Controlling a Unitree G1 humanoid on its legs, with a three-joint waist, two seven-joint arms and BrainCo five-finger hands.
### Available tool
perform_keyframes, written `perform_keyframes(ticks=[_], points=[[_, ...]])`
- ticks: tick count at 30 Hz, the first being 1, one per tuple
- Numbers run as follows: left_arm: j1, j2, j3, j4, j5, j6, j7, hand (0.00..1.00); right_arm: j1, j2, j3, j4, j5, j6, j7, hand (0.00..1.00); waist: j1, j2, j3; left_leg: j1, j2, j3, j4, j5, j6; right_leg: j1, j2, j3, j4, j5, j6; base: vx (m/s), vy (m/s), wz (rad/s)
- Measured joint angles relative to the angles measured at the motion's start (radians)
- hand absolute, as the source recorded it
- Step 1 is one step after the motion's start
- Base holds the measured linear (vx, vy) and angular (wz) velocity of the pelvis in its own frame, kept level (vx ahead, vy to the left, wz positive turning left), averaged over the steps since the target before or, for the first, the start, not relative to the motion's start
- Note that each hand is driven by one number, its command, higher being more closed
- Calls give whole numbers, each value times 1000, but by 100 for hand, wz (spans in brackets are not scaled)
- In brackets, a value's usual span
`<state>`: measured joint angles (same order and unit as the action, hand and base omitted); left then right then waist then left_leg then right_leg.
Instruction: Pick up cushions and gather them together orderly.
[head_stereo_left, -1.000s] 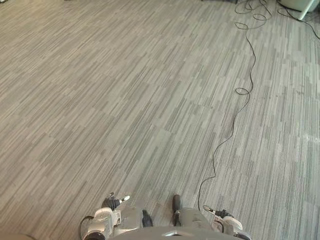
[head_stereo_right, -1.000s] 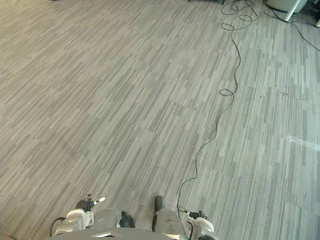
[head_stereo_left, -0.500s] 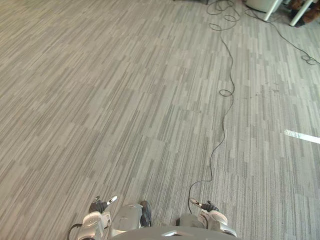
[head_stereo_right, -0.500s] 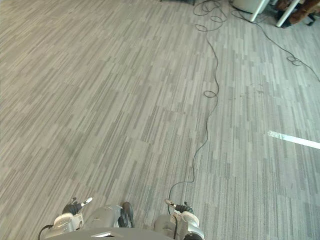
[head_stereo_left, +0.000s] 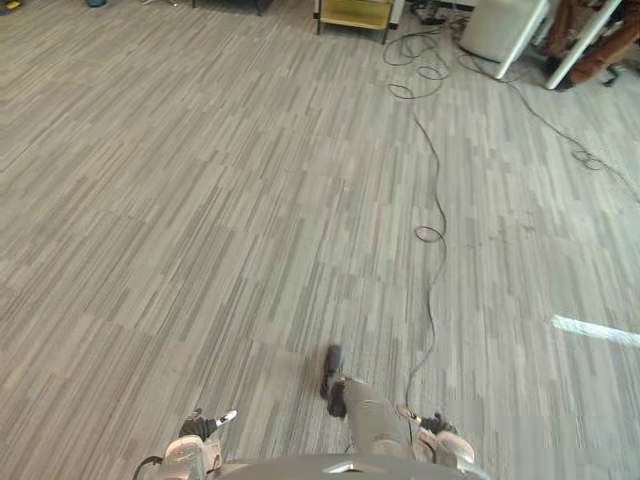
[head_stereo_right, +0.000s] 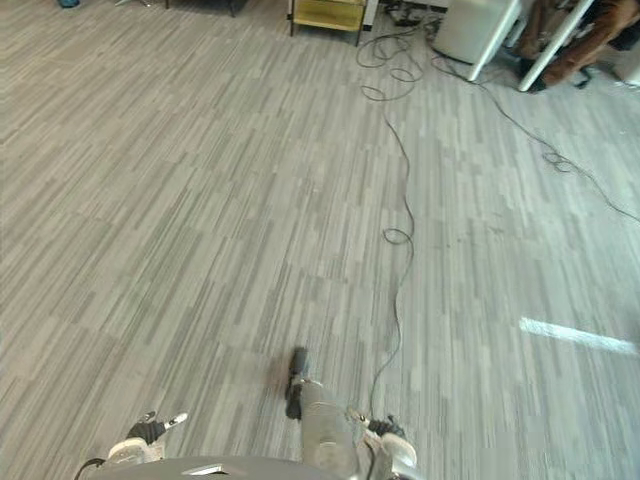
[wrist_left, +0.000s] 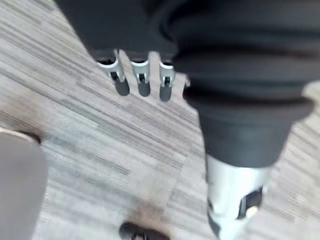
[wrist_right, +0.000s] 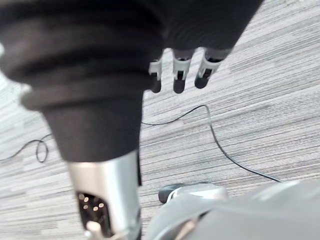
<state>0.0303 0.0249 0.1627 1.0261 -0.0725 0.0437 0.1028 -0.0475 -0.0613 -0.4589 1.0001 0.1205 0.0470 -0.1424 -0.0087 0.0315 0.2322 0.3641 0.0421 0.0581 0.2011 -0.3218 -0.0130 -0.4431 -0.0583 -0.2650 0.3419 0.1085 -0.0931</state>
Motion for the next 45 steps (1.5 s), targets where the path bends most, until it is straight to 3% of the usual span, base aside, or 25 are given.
perform_keyframes(ticks=[3, 5, 6, 7, 9, 11, 14, 16, 18, 20, 21, 23, 24, 25, 26, 28, 29, 30, 31, 33, 35, 37, 39, 43, 45], points=[[2, -25, 16, 9, -1, -1, -1, 0, 13, 9, -27, -6, -1, 0, 2, 0, -8, 38, -11, -29, 51, -32, 101, 119, -27, 61, 35, -25, 68, -134, 7, 424, -192, -3], [2, -31, 21, 6, -2, -1, -2, 0, 32, 8, -30, -15, -1, 0, 2, 0, -8, 53, -15, -125, 79, -68, 349, 232, -82, 139, 67, -44, 32, -175, 12, 478, -105, 9], [0, -29, 21, 5, -2, 0, -1, 0, 44, 7, -20, -28, -1, 1, 0, 0, -8, 60, -18, -191, 90, -83, 482, 366, -143, 189, 87, -44, -11, -186, 13, 447, -54, -1], [2, -26, 22, 3, -1, 0, -2, 0, 54, 7, -10, -41, 0, 1, 0, 0, -3, 67, -19, -253, 114, -70, 619, 412, -177, 244, 108, -32, -62, -195, -5, 366, -26, -6], [2, -24, 32, -17, -2, -2, -2, 0, 55, 15, 0, -36, 0, 3, -1, 0, 11, 70, -11, -363, 172, 35, 833, 292, -108, 351, 139, -1, -124, -213, -18, 420, -26, -25], [3, -24, 31, -54, -4, -4, -2, 0, 49, 15, 24, -7, 1, 5, -2, 0, 40, 63, 0, -450, 176, 113, 881, 181, -53, 460, 143, 41, -186, -222, -16, 404, 3, -52], [3, -19, 30, -82, -5, -11, -2, 0, 23, 7, 16, 36, 1, 6, -12, 0, 64, 56, 3, -586, 165, 204, 696, 74, -42, 556, 111, 82, -254, -222, 29, 362, 79, -51], [4, -18, 31, -94, -5, -12, -2, 0, 21, 10, 3, 37, 1, 8, -13, 0, 69, 50, 3, -630, 127, 235, 429, 80, -36, 609, 67, 93, -289, -242, 65, 428, 157, -20], [7, -19, 31, -94, -3, -14, -1, 0, 35, 7, 4, 34, 1, 10, -14, 0, 74, 54, 0, -643, 68, 234, 25, 214, -46, 686, 22, 93, -329, -272, 117, 576, 251, 4], [5, -14, 31, -93, -4, -13, -1, 0, 39, 6, 9, 36, 1, 15, -14, 0, 100, 46, -10, -659, 44, 215, -6, 382, -23, 724, 4, 98, -346, -296, 141, 580, 273, 3], [3, -2, 31, -92, -3, -13, 0, 0, 37, 15, 10, 38, 2, 16, -15, 0, 103, 26, -23, -651, 10, 215, -12, 415, 50, 729, -22, 98, -345, -292, 135, 583, 259, 23], [3, 23, 35, -82, -4, -11, 0, 0, 24, 44, 14, 33, 0, 17, -13, 0, 98, -19, -27, -643, -27, 219, 33, 382, 90, 734, -68, 124, -308, -250, 147, 623, 274, 32], [5, 36, 35, -70, -4, -7, 1, 0, 26, 53, 14, 35, 0, 17, -12, 0, 99, -36, -34, -628, -39, 219, 85, 329, 102, 729, -84, 156, -227, -232, 173, 647, 292, 12], [21, 48, 31, -51, -3, 0, 3, 0, 29, 55, 15, 39, -2, 16, -10, 0, 99, -42, -45, -567, -45, 217, 106, 233, 99, 655, -97, 192, 26, -231, 234, 619, 286, 3], [22, 49, 31, -50, -3, 0, 3, 0, 29, 55, 15, 39, -2, 16, -10, 0, 99, -43, -45, -564, -46, 217, 105, 229, 99, 647, -98, 194, 47, -230, 241, 363, 175, -7], [29, 72, 9, -12, -3, 13, 4, 0, 37, 50, 27, 37, -3, 14, -10, 0, 84, -59, -54, -455, -74, 219, 90, 168, 82, 452, -154, 215, 527, -162, 335, 423, 194, 2], [34, 74, -2, -11, -2, 16, 4, 0, 42, 46, 29, 36, -5, 13, -10, 0, 81, -59, -54, -416, -81, 217, 71, 162, 79, 421, -175, 182, 601, -166, 322, 524, 214, 8], [44, 76, -14, -10, -2, 16, 4, 0, 55, 42, 32, 37, -7, 14, -9, 0, 76, -52, -55, -332, -99, 213, 14, 158, 79, 366, -211, 111, 683, -208, 258, 355, 123, 4], [45, 76, -14, -7, -2, 16, 4, 0, 53, 41, 25, 37, -8, 14, -10, 0, 76, -55, -56, -287, -103, 213, -14, 159, 79, 347, -215, 90, 692, -235, 239, 430, 115, 6], [39, 79, -25, 10, -2, 19, 7, 0, 52, 37, 22, 37, -7, 11, -8, 0, 51, -46, -52, -178, -97, 180, -81, 159, 78, 286, -170, 9, 569, -339, 207, 387, 30, 30], [30, 77, -30, 8, -1, 19, 6, 0, 47, 36, 13, 33, -6, 1, -7, 0, 36, -41, -49, -151, -86, 153, -91, 149, 63, 238, -134, -22, 390, -357, 176, 351, -50, 49], [28, 68, -28, 7, 0, 20, 6, 0, 40, 34, 4, 29, -3, 0, 1, 0, 32, -30, -44, -114, -64, 128, -125, 136, 51, 200, -76, -16, 119, -291, 147, 392, -101, 44], [28, 66, -13, 7, 3, 20, 6, 0, 41, 37, 3, 26, -1, 0, 2, 0, 33, -35, -39, -67, -52, 104, -151, 104, 31, 173, -42, 36, -212, -108, 170, 369, -151, 35], [50, 48, 36, 8, 19, 19, 5, 0, 62, 37, -39, -5, -1, 2, 2, 0, 20, -31, -36, 16, -29, 50, -124, -30, 14, 138, -82, 80, -175, -42, 148, 449, -265, 44], [80, 17, 56, 20, 32, 17, 0, 0, 75, 9, -48, 0, -10, 1, 2, 0, 18, 24, -55, 10, 59, 28, 10, -54, -23, 128, -25, 45, -40, -8, 119, 656, -411, 32]])
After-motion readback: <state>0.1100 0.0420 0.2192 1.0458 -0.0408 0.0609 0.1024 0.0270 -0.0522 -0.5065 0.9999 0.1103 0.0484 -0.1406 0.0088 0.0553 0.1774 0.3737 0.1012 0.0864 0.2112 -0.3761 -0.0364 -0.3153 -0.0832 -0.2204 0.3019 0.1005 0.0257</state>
